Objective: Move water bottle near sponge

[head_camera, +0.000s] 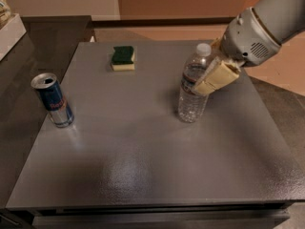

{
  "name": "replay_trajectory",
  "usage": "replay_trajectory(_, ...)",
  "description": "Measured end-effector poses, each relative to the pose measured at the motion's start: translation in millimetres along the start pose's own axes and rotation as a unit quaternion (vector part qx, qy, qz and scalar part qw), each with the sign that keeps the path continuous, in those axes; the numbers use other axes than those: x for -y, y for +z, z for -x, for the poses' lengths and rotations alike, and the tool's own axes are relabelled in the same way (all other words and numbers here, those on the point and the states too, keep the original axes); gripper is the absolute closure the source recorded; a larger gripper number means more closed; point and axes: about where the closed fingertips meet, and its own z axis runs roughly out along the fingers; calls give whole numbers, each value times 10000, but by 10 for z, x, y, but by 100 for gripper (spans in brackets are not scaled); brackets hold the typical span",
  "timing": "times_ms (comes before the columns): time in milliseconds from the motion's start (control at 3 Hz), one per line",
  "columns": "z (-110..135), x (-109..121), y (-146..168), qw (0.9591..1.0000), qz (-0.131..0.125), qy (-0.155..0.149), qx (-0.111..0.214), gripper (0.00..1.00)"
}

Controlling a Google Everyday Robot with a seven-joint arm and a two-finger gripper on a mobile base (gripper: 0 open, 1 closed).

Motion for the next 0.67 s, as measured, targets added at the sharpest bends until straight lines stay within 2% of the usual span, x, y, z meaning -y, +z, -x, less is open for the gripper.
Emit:
replay_trajectory(333, 191, 194, -50, 10000, -97, -16, 18, 100)
replay_trajectory(667, 324, 447, -20, 9998, -206, 45, 7, 100)
